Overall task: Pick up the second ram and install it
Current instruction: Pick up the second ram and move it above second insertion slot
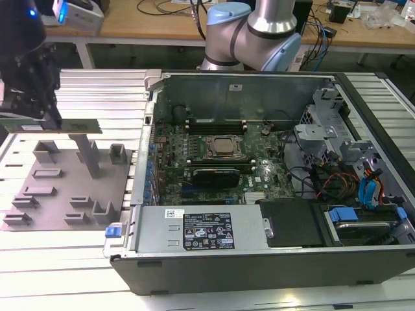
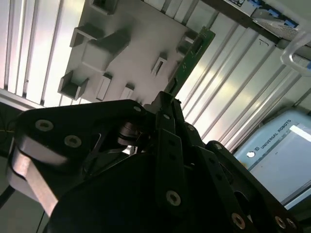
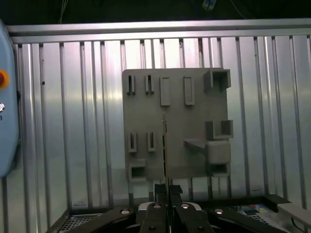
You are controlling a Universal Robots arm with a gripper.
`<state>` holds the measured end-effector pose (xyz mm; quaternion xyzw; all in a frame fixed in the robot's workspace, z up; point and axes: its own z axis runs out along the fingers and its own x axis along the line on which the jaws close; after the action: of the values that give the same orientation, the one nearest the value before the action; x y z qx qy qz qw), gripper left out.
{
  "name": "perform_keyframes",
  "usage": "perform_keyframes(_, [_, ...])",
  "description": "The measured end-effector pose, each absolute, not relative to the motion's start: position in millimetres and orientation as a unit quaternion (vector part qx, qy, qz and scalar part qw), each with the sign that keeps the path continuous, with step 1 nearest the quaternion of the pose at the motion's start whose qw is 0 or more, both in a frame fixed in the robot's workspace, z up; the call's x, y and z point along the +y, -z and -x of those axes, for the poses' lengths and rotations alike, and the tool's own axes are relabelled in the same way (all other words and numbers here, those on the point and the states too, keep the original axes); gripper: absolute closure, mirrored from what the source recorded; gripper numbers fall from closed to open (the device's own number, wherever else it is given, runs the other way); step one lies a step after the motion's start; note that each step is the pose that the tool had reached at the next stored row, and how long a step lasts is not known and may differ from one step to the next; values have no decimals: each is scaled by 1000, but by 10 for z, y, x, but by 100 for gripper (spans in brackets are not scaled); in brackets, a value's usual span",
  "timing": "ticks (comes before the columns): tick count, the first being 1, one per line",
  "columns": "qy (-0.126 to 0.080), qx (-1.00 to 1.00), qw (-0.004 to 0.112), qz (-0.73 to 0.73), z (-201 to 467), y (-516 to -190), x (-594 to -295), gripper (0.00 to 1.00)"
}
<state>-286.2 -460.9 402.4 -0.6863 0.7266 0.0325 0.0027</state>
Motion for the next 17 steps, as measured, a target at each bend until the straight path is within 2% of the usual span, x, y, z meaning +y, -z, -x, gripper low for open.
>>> perform_keyframes(17, [-33, 727, 3, 686, 2071, -4024, -4607, 89])
